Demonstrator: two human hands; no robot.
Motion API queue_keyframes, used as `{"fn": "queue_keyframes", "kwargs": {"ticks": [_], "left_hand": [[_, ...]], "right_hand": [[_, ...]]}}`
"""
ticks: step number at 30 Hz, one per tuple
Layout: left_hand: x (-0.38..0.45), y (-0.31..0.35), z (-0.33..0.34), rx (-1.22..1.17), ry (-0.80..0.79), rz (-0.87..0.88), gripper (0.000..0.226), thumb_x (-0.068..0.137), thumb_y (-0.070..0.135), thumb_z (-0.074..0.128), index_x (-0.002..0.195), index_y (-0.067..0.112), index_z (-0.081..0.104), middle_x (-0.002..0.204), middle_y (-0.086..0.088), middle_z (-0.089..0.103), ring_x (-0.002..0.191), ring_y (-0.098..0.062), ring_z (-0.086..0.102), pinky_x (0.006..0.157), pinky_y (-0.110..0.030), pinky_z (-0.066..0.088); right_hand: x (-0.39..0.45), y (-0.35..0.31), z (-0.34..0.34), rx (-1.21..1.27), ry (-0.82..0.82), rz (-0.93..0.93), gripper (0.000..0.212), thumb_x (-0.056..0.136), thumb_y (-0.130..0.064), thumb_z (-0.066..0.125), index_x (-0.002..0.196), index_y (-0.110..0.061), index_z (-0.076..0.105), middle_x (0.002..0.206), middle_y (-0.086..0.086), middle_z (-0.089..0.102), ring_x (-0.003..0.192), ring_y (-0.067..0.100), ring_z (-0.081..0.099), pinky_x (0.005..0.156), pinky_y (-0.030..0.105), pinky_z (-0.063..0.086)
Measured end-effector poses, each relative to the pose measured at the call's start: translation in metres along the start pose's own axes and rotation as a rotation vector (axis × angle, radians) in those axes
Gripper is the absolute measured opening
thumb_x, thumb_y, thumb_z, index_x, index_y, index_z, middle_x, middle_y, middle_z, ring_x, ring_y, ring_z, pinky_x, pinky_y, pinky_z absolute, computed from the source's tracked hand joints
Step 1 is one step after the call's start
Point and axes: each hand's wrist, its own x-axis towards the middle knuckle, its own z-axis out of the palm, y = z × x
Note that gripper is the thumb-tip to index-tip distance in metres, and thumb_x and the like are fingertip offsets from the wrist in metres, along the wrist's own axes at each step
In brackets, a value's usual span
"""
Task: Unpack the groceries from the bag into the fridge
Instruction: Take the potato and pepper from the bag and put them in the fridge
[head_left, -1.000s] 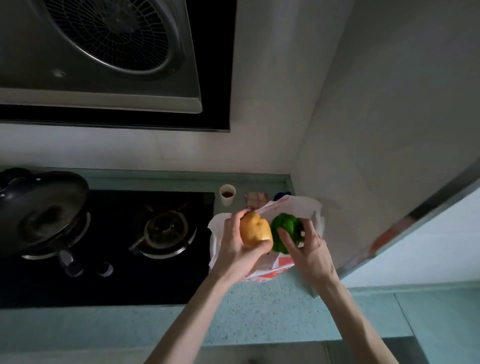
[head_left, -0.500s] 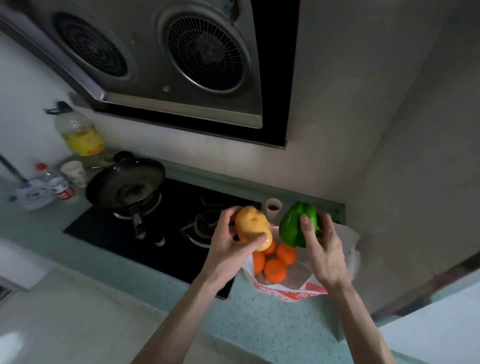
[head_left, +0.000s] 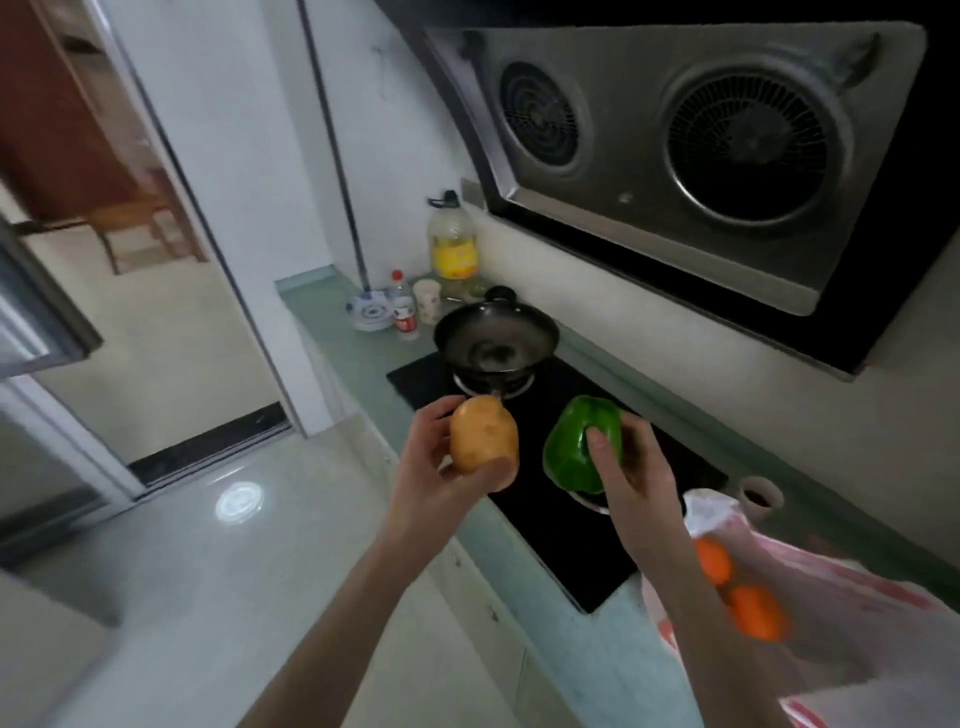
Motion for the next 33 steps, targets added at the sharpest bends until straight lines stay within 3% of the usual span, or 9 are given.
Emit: {"fn": "queue_keyframes", "kwargs": {"ticks": [4,10,15,19,22,26,30,33], "left_hand": [[-0.014,0.003,-0.069,0.009,0.102,0.02,0.068,0.074,0.0,0.088,0.126,0.033,0.059,0.122,0.007,0.066,0.108,-0.015,0.067,0.076,-0.021,0.057],[-0.044,0.014,-0.188,0.031,0.302,0.095,0.064,0.078,0.026,0.086,0.133,0.043,0.057,0.129,0.008,0.064,0.11,-0.01,0.066,0.078,-0.026,0.06],[-0.069,0.017,-0.286,0.047,0.433,0.147,0.061,0.088,0.028,0.081,0.141,0.036,0.053,0.136,0.005,0.058,0.118,-0.014,0.063,0.08,-0.027,0.06],[-0.089,0.018,-0.361,0.078,0.531,0.162,0.062,0.085,0.035,0.082,0.14,0.038,0.053,0.139,0.004,0.056,0.121,-0.018,0.06,0.079,-0.023,0.059],[-0.106,0.018,-0.413,0.081,0.586,0.174,0.061,0.08,0.04,0.08,0.136,0.043,0.055,0.138,0.006,0.057,0.12,-0.017,0.061,0.078,-0.024,0.059],[-0.126,0.021,-0.472,0.044,0.635,0.196,0.058,0.083,0.04,0.077,0.137,0.039,0.056,0.134,0.004,0.06,0.116,-0.014,0.064,0.08,-0.025,0.058],[-0.142,0.023,-0.52,0.003,0.709,0.22,0.062,0.087,0.045,0.073,0.144,0.032,0.052,0.138,-0.001,0.062,0.125,-0.021,0.063,0.097,-0.04,0.058],[-0.153,0.025,-0.553,-0.008,0.759,0.22,0.056,0.089,0.037,0.072,0.142,0.03,0.053,0.134,0.001,0.065,0.123,-0.017,0.064,0.099,-0.036,0.056]], "right_hand": [[0.001,-0.021,0.074,0.049,-0.137,-0.044,0.05,0.087,-0.051,0.062,0.128,-0.024,0.061,0.113,-0.014,0.07,0.105,-0.004,0.066,0.084,0.014,0.052],[-0.016,-0.053,0.201,0.086,-0.327,-0.07,0.027,0.098,-0.033,0.061,0.122,-0.021,0.06,0.103,-0.018,0.069,0.094,-0.018,0.063,0.073,0.001,0.046],[-0.039,-0.081,0.305,0.147,-0.444,-0.108,0.045,0.087,-0.047,0.061,0.123,-0.019,0.062,0.113,-0.003,0.07,0.097,-0.008,0.067,0.077,0.009,0.051],[-0.059,-0.1,0.38,0.166,-0.531,-0.132,0.054,0.087,-0.05,0.059,0.132,-0.021,0.06,0.121,-0.006,0.067,0.109,-0.002,0.064,0.079,0.005,0.05],[-0.077,-0.114,0.432,0.175,-0.577,-0.151,0.049,0.088,-0.051,0.059,0.129,-0.023,0.06,0.118,-0.008,0.067,0.11,0.003,0.064,0.079,0.007,0.05],[-0.103,-0.132,0.496,0.193,-0.657,-0.19,0.039,0.091,-0.047,0.058,0.126,-0.028,0.059,0.116,-0.015,0.065,0.101,-0.016,0.061,0.077,0.002,0.047],[-0.121,-0.148,0.55,0.222,-0.721,-0.226,0.033,0.097,-0.036,0.058,0.127,-0.022,0.059,0.114,-0.01,0.066,0.098,-0.016,0.062,0.078,0.004,0.048],[-0.131,-0.158,0.588,0.217,-0.772,-0.253,0.028,0.101,-0.031,0.058,0.127,-0.021,0.059,0.113,-0.01,0.066,0.098,-0.015,0.062,0.077,0.004,0.047]]}}
